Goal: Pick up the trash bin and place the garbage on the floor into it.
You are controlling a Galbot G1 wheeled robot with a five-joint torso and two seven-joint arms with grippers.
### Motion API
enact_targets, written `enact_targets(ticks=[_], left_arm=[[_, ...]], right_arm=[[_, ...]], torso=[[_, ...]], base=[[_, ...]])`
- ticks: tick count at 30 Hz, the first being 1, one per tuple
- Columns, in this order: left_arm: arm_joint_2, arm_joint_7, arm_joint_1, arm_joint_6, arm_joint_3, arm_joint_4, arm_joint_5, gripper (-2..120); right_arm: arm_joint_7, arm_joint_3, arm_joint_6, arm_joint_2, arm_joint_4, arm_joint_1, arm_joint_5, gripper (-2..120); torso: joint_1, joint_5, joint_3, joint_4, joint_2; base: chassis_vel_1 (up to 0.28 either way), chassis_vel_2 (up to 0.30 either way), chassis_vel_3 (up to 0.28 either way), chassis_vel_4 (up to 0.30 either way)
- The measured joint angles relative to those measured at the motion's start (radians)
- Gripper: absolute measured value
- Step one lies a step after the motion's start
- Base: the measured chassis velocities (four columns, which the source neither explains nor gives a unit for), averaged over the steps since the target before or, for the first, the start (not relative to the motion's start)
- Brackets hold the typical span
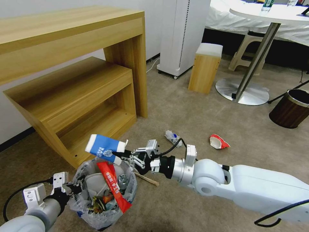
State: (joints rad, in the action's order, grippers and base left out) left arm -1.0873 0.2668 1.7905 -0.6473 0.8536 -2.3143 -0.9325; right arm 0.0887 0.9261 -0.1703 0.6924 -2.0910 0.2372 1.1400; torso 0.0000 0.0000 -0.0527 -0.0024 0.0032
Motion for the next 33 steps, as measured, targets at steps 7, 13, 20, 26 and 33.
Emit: enact_targets(ticks=[7, 13, 20, 26, 33], left_arm=[[0.002, 0.007, -0.002, -0.003, 0.0, -0.021, -0.015, 1], [-0.002, 0.007, 0.005, -0.003, 0.003, -0.035, -0.017, 1], [-0.004, 0.009, 0.013, -0.003, 0.01, -0.048, -0.021, 1], [-0.004, 0.012, 0.015, -0.004, 0.013, -0.051, -0.026, 1], [-0.008, 0.012, 0.02, -0.004, 0.011, -0.054, -0.025, 1]], right_arm=[[-0.049, 0.048, 0.019, 0.038, 0.013, 0.058, -0.014, 0], [-0.082, 0.087, 0.025, 0.079, 0.039, 0.086, -0.034, 0], [-0.095, 0.093, 0.028, 0.109, 0.091, 0.123, -0.057, 0], [-0.133, 0.093, 0.033, 0.128, 0.141, 0.161, -0.085, 0], [-0.168, 0.089, 0.041, 0.145, 0.156, 0.164, -0.092, 0]], torso=[[0.0, 0.0, 0.0, 0.0001, 0.0], [0.0, -0.0001, 0.0, 0.0002, 0.0], [0.0, -0.0001, 0.0, 0.0002, 0.0], [0.0, -0.0001, 0.0, 0.0001, 0.0], [0.0, 0.0, 0.0, 0.0001, 0.0]], base=[[0.0, 0.0, 0.0, 0.0], [0.0, 0.0, 0.0, 0.0], [0.0, 0.0, 0.0, 0.0], [0.0, 0.0, 0.0, 0.0], [0.0, 0.0, 0.0, 0.0]])
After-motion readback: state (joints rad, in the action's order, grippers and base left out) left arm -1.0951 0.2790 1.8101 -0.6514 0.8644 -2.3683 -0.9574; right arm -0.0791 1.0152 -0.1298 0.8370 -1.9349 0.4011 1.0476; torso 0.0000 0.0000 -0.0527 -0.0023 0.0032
